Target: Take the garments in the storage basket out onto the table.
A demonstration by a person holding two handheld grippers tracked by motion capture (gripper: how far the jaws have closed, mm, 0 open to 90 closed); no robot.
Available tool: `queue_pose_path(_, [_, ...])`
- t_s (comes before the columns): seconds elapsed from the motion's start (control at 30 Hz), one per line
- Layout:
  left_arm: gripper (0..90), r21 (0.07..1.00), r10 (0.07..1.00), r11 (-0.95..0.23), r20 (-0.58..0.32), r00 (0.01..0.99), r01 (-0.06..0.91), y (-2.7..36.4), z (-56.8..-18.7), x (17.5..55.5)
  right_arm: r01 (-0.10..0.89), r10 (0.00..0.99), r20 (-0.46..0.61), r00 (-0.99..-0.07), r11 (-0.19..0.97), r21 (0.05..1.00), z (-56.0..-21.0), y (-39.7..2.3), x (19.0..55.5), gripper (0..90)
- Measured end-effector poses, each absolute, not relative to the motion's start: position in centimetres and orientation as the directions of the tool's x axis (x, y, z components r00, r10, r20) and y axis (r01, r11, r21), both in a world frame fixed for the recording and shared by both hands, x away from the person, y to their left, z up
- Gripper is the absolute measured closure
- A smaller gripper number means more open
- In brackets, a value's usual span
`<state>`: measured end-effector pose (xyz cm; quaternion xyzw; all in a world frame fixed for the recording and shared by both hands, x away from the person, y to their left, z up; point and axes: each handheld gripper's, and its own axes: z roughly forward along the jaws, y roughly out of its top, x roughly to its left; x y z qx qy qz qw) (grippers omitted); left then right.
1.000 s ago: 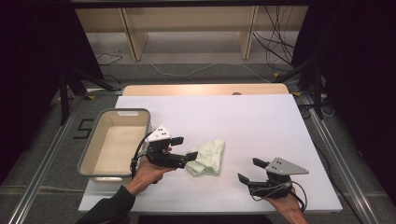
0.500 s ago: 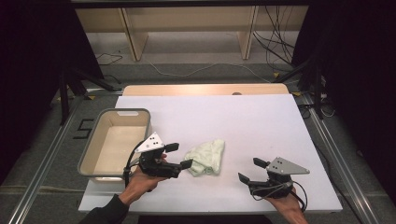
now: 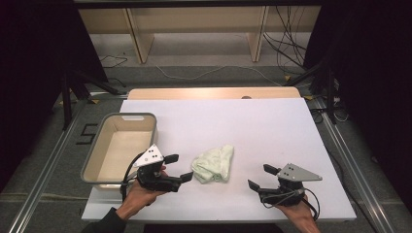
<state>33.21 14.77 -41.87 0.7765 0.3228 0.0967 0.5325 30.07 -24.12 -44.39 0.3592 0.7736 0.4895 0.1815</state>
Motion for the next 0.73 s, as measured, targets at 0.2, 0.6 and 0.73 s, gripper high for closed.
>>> queue_pose_path(0.2, [15.6, 0.875, 0.622, -0.214, -0.219, 0.751, 0.433, 15.18, -42.25, 33.16, 0.377, 0.733, 0.07, -0.676, 0.263, 0.888, -44.41, -24.13, 30.11, 22.5])
queue_pose_path(0.6, [15.6, 0.892, 0.636, -0.19, -0.207, 0.744, 0.41, 15.65, -42.12, 32.84, 0.377, 0.733, 0.069, -0.676, 0.265, 0.888, -44.44, -24.12, 30.11, 22.5])
queue_pose_path(0.73, [15.6, 0.894, 0.637, -0.187, -0.206, 0.743, 0.407, 15.67, -42.14, 32.88, 0.381, 0.735, 0.072, -0.675, 0.263, 0.887, -44.47, -24.15, 30.16, 22.4])
